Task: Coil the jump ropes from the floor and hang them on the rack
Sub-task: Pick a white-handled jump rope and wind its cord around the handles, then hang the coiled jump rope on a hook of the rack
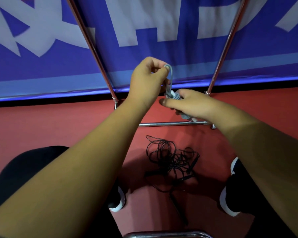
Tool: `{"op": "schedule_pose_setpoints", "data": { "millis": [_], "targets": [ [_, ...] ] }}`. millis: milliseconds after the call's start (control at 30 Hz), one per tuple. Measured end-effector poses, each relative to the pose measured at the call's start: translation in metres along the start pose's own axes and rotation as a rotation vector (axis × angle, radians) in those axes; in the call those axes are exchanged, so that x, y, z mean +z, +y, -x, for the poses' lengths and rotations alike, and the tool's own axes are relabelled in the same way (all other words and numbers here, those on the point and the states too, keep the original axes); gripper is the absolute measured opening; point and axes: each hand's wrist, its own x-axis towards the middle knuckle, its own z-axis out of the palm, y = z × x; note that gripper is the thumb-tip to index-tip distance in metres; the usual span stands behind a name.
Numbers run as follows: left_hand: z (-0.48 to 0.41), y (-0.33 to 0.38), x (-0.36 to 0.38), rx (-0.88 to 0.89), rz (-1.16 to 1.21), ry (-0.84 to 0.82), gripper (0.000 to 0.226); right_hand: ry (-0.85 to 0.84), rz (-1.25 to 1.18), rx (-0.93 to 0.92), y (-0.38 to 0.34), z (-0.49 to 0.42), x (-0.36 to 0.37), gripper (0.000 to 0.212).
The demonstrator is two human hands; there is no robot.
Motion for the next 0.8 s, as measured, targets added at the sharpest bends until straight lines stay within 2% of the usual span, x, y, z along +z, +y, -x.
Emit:
{"op": "schedule_pose_setpoints", "data": {
  "millis": [133,233,367,500,800],
  "targets": [
    [0.004,0.007,-0.005,0.107,-0.159,0.084,0.006,-0.001,-0.239,-0.103,-0.013,0.008,-0.007,0.054],
    [0.012,0.019,-0.012,0.162,-0.232,0.066,0.004,0.055,-0.402,-0.198,-0.023,0.015,-0.016,0.032],
    [0.030,0.041,-0.020,0.166,-0.189,0.086,0.004,0.180,-0.437,-0.203,-0.039,0.034,-0.023,0.002],
    [0.046,0.073,-0.027,0.115,-0.144,0.167,0.011,0.159,-0.369,-0.227,-0.061,0.064,-0.035,0.007],
    [0.077,0.178,-0.050,0.168,-0.101,0.063,0.011,0.271,-0.222,-0.371,-0.157,0.126,-0.089,0.006]
  ]
}}
